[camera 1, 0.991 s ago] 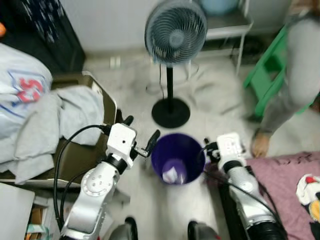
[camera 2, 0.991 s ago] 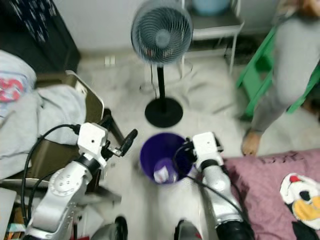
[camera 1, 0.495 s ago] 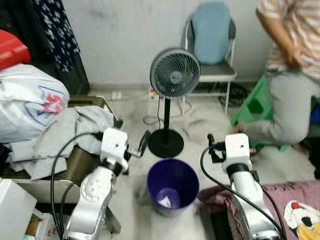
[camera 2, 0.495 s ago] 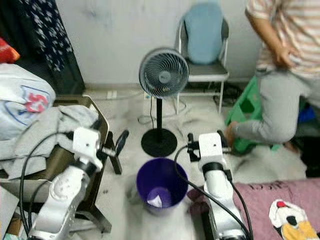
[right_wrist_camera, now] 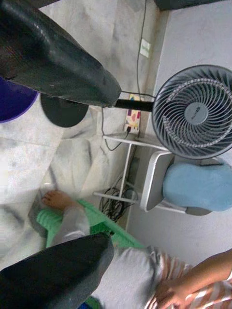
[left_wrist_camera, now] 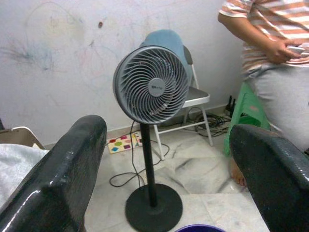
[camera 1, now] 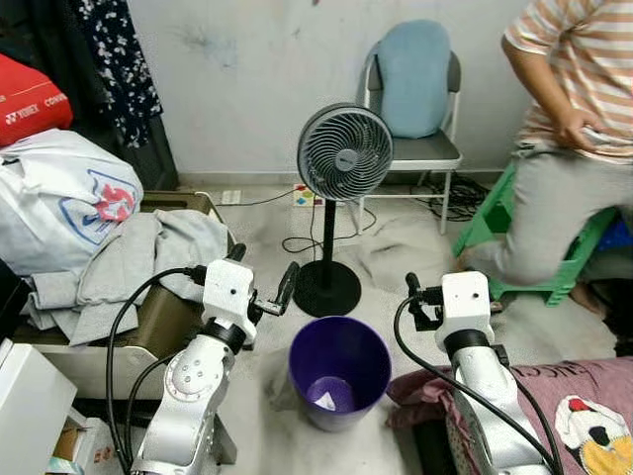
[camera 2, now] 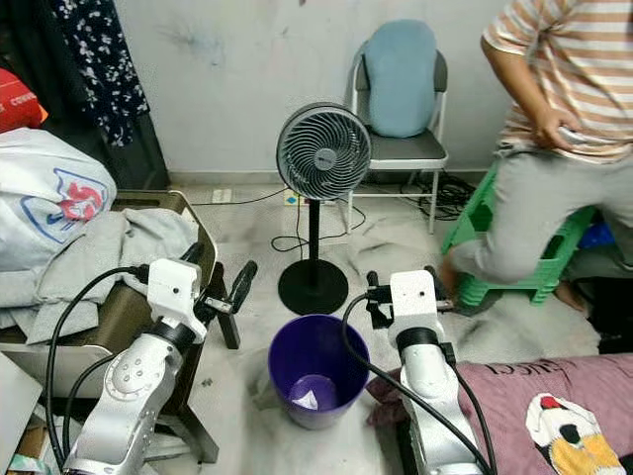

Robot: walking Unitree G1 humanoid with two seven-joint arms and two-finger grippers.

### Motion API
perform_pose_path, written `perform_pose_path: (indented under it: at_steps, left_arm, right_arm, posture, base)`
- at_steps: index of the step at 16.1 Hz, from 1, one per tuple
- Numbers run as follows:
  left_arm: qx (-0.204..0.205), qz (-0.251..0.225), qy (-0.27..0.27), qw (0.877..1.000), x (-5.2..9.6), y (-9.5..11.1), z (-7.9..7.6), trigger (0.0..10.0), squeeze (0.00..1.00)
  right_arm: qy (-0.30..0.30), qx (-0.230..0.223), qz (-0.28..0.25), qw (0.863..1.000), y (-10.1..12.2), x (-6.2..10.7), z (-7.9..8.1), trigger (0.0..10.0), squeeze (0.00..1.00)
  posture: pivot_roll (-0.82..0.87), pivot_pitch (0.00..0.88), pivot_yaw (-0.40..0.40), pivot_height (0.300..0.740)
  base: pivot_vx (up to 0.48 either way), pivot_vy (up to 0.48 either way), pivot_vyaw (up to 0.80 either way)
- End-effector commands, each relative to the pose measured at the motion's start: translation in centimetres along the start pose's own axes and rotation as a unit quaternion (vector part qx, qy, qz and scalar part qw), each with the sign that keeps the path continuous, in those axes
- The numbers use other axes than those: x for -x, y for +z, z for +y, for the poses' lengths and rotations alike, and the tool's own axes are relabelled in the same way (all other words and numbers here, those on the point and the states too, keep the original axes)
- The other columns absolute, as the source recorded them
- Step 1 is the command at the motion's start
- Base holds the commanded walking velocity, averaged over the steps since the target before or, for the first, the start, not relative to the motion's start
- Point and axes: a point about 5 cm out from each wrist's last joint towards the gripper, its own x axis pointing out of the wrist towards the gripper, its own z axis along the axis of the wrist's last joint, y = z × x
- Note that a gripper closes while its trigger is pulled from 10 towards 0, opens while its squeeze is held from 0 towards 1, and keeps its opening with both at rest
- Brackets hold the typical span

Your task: Clean up the room

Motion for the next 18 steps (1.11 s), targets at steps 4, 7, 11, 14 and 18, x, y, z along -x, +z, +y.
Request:
perform_pose_path:
  at_steps: [4, 7, 11, 14, 18]
  left_arm:
    - [0.007, 0.009, -0.005, 1.0, 0.2, -0.3, 0.1, 10.0, 0.0]
    - [0.009, 0.008, -0.006, 1.0, 0.3, -0.2, 0.1, 10.0, 0.0]
    - [0.004, 0.007, -0.003, 1.0, 0.3, -0.1, 0.1, 10.0, 0.0]
    - [0.002, 0.005, -0.012, 1.0, 0.1, 0.0, 0.0, 10.0, 0.0]
    - [0.007, 0.002, -0.018, 1.0, -0.2, 0.1, -0.1, 10.0, 0.0]
  right_arm:
    - [-0.01, -0.01, -0.001, 1.0, 0.3, 0.4, -0.3, 10.0, 0.0]
    - [-0.008, -0.015, 0.002, 1.0, 0.4, 0.0, 0.0, 10.0, 0.0]
    - [0.0, -0.014, 0.004, 1.0, 0.5, -0.4, 0.2, 10.0, 0.0]
    - [0.002, -0.012, 0.003, 1.0, 0.6, -0.5, 0.2, 10.0, 0.0]
    - [-0.001, -0.013, 0.002, 1.0, 0.6, -0.7, 0.2, 10.0, 0.0]
  posture:
    - [-0.14, 0.077, 0.022, 0.74]
    - [-0.12, 0.084, 0.02, 0.74]
    - [-0.11, 0.083, 0.008, 0.74]
    - [-0.12, 0.08, 0.012, 0.74]
    - [-0.12, 0.077, 0.016, 0.74]
  base:
    - [0.0, 0.0, 0.0]
    - [0.0, 0.0, 0.0]
    - [0.0, 0.0, -0.6]
    - [0.0, 0.0, -0.17]
    - [0.0, 0.0, 0.0]
